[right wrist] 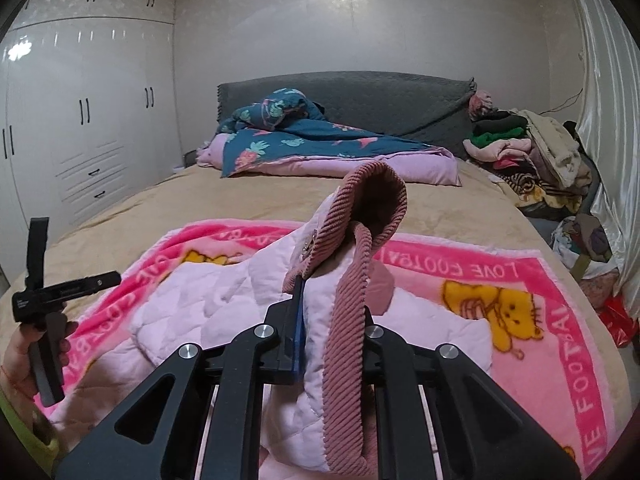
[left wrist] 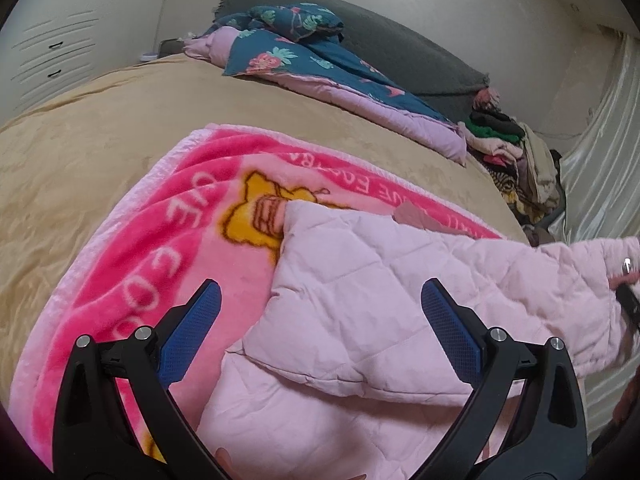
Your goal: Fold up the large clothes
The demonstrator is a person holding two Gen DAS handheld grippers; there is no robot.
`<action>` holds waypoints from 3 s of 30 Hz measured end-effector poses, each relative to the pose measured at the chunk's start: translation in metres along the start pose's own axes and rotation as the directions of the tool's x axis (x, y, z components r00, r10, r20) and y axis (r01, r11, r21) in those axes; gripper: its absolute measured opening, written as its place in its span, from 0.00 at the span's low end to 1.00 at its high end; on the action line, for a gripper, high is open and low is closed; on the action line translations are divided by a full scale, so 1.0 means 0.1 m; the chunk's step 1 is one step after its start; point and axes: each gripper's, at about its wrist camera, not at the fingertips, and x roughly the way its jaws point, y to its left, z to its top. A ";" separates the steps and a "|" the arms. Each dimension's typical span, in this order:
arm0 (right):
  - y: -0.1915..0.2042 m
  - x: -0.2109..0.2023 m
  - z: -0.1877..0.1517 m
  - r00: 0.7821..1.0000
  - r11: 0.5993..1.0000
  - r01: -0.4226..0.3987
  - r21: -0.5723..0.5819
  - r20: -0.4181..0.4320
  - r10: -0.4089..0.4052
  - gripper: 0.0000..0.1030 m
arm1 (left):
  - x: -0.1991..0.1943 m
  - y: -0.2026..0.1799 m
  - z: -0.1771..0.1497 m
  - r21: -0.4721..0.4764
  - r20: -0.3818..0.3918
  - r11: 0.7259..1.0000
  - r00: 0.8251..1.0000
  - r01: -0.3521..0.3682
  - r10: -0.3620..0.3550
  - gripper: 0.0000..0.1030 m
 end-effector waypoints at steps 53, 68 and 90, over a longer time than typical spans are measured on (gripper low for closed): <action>-0.24 0.62 -0.64 0.973 0.987 0.159 0.033 -0.173 -0.151 0.80 | 0.81 -0.49 -0.63 0.205 -0.233 0.979 0.972 0.016 0.033 0.57; 0.29 1.51 -1.02 0.876 0.994 0.034 -0.105 -0.475 -0.080 0.86 | 0.84 -0.47 -0.64 0.193 -0.242 0.981 0.970 0.027 0.021 0.57; 0.23 1.45 -1.23 0.896 0.995 0.104 -0.009 -0.432 -0.098 0.91 | 0.47 -0.73 -0.69 0.187 -0.248 0.981 0.969 0.056 -0.008 0.89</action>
